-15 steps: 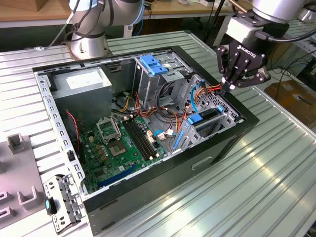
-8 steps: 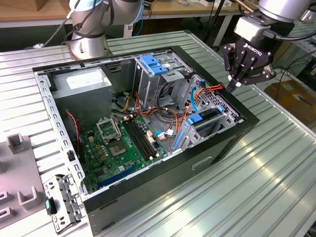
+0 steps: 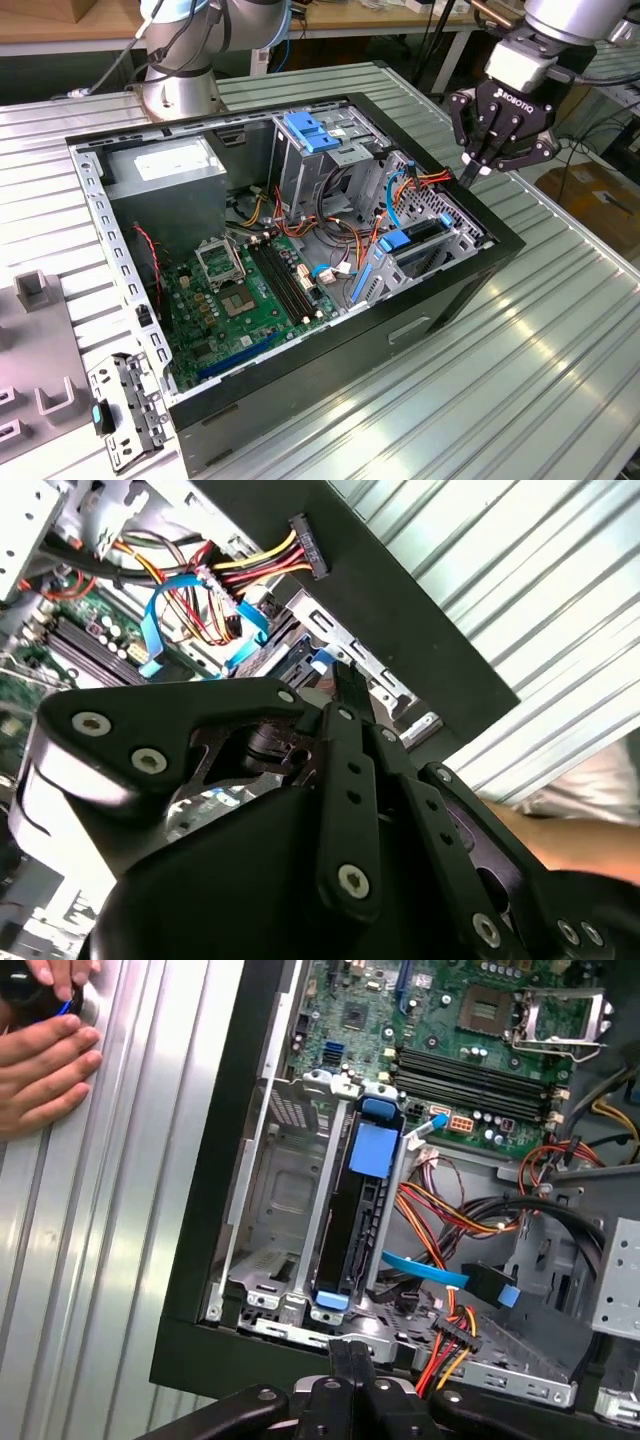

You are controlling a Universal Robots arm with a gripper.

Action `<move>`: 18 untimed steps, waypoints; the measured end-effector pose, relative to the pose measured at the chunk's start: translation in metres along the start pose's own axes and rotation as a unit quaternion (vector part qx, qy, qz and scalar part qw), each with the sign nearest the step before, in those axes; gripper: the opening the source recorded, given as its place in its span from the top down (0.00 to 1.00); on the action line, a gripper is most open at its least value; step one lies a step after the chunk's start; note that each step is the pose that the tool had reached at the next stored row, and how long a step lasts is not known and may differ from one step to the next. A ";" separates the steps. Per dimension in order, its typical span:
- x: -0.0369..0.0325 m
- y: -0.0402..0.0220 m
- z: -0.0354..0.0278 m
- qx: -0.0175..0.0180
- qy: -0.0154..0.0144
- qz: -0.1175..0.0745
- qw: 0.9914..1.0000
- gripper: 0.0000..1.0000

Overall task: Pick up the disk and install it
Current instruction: 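Insert the first disk wire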

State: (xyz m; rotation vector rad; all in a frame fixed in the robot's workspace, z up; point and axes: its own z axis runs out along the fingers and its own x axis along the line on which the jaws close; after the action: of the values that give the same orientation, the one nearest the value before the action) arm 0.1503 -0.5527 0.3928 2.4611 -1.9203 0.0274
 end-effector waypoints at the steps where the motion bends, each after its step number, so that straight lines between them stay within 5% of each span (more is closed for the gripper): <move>1: 0.0000 -0.0001 0.0001 0.000 0.000 -0.011 1.000 0.89; 16: -0.0003 -0.0005 0.0001 0.000 0.000 -0.017 1.000 0.89; 18: -0.0003 -0.0006 0.0001 0.001 0.000 -0.032 1.000 0.89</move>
State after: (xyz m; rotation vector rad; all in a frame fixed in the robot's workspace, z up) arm 0.1508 -0.5523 0.3927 2.5209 -1.8421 0.0284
